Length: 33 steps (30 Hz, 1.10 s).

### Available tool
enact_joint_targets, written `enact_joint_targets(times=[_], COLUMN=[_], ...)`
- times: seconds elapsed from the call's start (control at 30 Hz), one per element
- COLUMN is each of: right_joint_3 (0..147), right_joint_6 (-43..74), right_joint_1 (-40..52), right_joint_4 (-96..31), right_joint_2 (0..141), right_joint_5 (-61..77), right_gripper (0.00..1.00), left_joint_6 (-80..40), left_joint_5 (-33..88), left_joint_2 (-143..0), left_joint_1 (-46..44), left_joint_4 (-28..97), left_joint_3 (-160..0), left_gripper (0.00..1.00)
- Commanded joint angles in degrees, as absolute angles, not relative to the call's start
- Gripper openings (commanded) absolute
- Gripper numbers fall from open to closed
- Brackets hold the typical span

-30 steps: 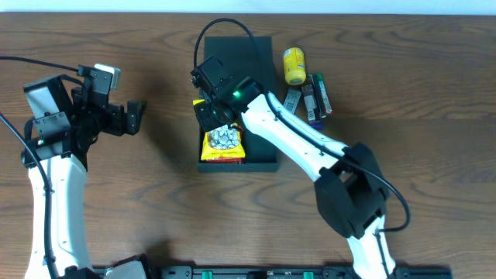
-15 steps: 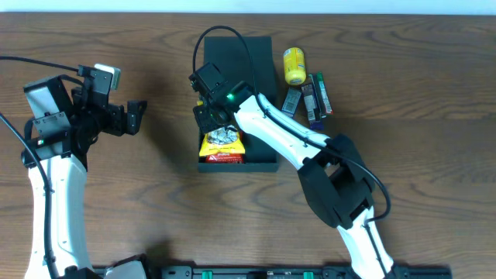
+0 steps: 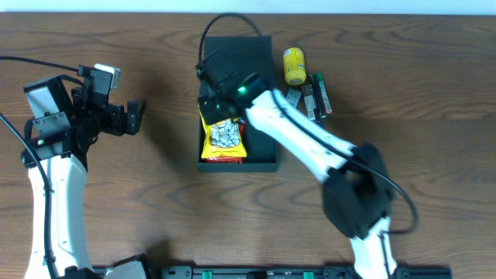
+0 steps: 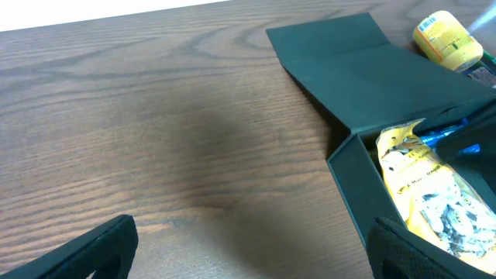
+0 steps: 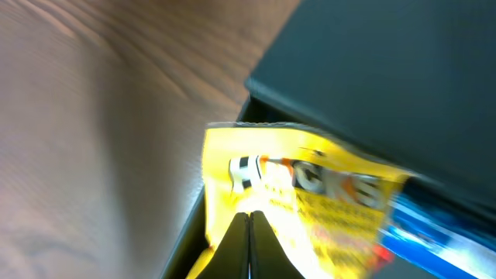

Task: Pack container
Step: 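Push the HACKS bag down into the box with the right gripper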

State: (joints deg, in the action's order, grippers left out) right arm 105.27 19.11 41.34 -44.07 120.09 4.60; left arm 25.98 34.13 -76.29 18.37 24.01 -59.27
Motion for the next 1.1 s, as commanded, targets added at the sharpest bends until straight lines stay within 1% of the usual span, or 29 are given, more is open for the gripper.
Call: enact_joint_targets(times=[0.0, 0.23, 0.83, 1.07], right_joint_3=[106.1, 106.1, 106.0, 106.0], right_joint_6=[17.1, 17.1, 17.1, 17.1], right_joint_1=[40.9, 40.8, 41.0, 41.1], right_joint_4=[-44.8, -42.0, -41.6, -40.0], right_joint_2=[115.2, 119.3, 130.4, 132.2], right_joint_5=[3.6, 4.2, 7.8, 8.3], right_gripper=[0.01, 0.02, 0.02, 0.01], left_joint_6=[27.0, 27.0, 27.0, 27.0], left_joint_5=[34.5, 34.5, 34.5, 34.5], left_joint_2=[-76.5, -76.5, -76.5, -76.5], left_joint_1=[18.7, 18.7, 18.7, 18.7], left_joint_4=[24.1, 24.2, 24.2, 24.2], left_joint_3=[-60.7, -60.7, -60.7, -60.7], left_gripper=[0.95, 0.95, 0.95, 0.95])
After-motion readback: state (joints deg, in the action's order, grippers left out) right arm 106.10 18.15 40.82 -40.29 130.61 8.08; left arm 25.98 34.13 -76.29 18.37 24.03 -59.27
